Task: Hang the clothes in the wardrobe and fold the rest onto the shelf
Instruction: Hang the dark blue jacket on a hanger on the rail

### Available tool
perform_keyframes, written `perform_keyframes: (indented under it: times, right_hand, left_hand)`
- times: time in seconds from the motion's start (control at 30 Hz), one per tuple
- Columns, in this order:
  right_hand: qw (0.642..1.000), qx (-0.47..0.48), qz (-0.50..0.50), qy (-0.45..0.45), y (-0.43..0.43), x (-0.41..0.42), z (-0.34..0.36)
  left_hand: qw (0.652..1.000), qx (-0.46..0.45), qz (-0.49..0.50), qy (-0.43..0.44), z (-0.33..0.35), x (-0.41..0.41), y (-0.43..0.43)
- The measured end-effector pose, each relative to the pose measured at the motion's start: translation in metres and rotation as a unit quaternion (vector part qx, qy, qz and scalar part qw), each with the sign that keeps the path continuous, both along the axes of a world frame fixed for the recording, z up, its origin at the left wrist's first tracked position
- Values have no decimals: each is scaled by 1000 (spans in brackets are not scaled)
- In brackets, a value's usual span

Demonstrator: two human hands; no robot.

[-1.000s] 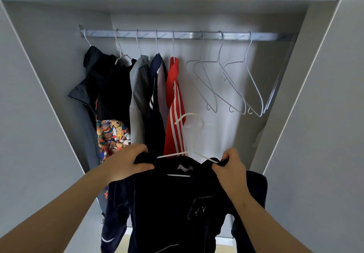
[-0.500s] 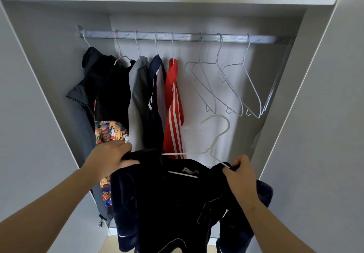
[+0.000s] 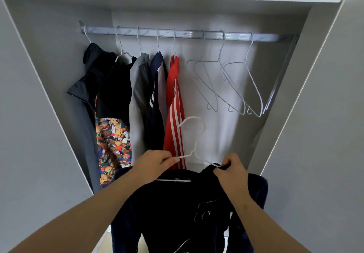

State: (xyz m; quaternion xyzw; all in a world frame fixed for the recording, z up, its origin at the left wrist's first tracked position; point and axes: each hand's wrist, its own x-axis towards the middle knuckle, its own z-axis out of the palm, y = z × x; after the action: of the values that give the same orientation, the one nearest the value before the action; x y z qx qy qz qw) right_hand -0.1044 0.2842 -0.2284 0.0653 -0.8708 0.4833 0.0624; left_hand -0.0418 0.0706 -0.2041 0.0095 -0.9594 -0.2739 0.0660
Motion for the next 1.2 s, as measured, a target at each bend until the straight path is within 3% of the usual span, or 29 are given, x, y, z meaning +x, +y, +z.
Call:
perform_keyframes:
  times: [0.27,0.33,0.43,0.5,0.63,0.8,0.93,1.2]
  right_hand:
    - [982,150,-118,0,38,-9,-1]
    - [983,167,-70,37,34,-9,2]
    - [972,202,88,81,15,-4,8]
    - [972,179,138,58,7,-2,9]
    - [980,173,93,-23,12,-10,12]
    - [972,174,106,-119,27,-10,1]
    - [967,162,73,-183,47,-11,-4]
    - [962,113,29,-245,74,-8,-3]
  left_hand:
    - [988,20,123,93,9,-5,-8]
    - [988,12,121,99,11,-8,2]
    - [991,18,106,83,12,-12,15]
    - [992,27,97,79,11,-14,22]
    - [995,61,69,43,4,-16,30]
    - [993,107,35,16,-11,-11,32]
    - [990,108,72,56,-12,-18,33]
    - [981,159,107,10,-18,-35,53]
